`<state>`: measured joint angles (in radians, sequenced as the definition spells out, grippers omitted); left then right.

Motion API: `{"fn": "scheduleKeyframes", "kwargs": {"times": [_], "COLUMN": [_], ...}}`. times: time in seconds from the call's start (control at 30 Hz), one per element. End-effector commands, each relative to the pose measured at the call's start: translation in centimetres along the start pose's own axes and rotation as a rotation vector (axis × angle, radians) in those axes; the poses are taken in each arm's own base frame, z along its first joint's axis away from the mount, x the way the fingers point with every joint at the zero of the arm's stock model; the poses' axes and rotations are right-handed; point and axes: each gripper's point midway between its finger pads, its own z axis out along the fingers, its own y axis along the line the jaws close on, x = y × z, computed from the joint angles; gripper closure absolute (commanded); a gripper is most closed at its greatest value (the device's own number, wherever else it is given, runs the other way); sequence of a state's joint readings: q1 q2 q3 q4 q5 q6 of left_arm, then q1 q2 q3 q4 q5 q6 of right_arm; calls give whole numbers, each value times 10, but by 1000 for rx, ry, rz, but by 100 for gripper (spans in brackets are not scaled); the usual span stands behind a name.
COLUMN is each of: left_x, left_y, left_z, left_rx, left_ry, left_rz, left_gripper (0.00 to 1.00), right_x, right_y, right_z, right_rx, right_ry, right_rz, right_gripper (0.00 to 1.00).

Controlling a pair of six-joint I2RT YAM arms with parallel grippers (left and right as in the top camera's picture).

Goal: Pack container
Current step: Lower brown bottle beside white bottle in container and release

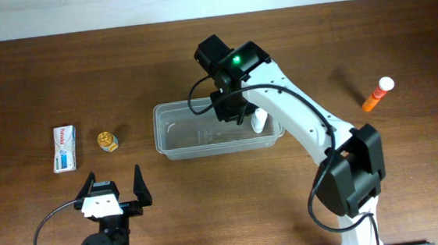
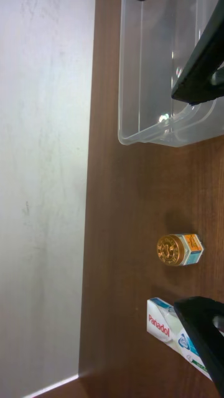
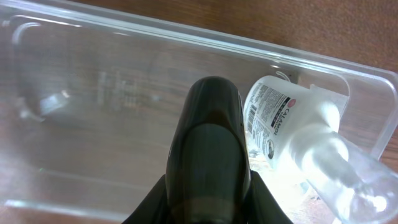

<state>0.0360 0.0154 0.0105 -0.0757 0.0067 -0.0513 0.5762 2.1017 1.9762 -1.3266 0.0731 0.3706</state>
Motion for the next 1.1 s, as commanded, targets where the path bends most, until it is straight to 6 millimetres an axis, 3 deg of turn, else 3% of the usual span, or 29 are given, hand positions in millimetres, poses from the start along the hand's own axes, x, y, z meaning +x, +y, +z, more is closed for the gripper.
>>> {"fn": "scheduleKeyframes", "kwargs": {"times": [0.0,0.13,0.43,1.07], "left_x": [1,1,1,1], "left_y": [2,2,2,2], "left_z": [0,0,0,0], "left_rx": [-10,-10,-10,-10], "left_ry": [0,0,0,0], "left_rz": [11,11,11,11], "left_gripper": [1,1,1,1], "right_x": [-3,-3,5,1], "right_y": [-8,-9,-8,-14], "right_z": [2,6,38,52], "right_rx": [60,66,66,93], "right_ry": [-22,-23,-6,-39], "right_rz": [33,60,111,162], "right_gripper": [79,79,79,78]}}
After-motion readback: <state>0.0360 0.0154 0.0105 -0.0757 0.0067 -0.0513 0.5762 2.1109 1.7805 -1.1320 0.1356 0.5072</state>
